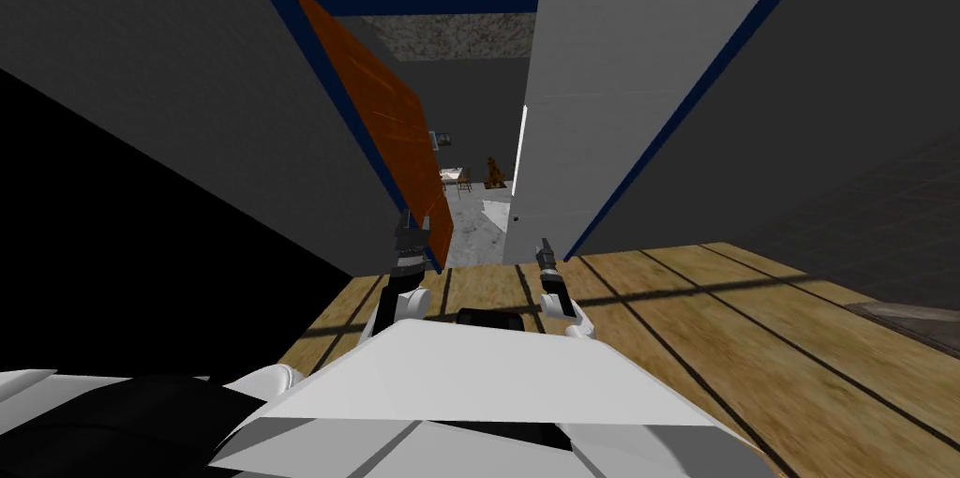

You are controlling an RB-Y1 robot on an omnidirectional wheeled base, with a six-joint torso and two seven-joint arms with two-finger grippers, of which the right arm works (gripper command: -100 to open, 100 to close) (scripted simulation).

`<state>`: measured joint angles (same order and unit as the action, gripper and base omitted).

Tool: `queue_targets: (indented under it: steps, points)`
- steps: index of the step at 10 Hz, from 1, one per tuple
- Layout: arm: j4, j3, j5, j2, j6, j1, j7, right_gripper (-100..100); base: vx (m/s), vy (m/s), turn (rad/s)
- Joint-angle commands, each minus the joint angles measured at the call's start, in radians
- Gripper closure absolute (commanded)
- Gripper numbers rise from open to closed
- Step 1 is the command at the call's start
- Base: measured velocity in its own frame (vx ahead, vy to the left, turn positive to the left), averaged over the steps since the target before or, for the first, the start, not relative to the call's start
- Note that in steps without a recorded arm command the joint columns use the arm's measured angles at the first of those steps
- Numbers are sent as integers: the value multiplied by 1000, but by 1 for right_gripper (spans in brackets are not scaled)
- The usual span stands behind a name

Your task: Push the door open

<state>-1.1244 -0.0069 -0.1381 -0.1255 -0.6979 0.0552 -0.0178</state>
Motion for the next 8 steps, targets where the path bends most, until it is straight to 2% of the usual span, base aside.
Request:
queue_targets:
  steps: [1,8]
  points:
    - [46,0,-1,0,-14,-18,0,-100,52,-31,84]
    - [230,2,-7,-8,-49,-86,-8,-100,76,-54,135]
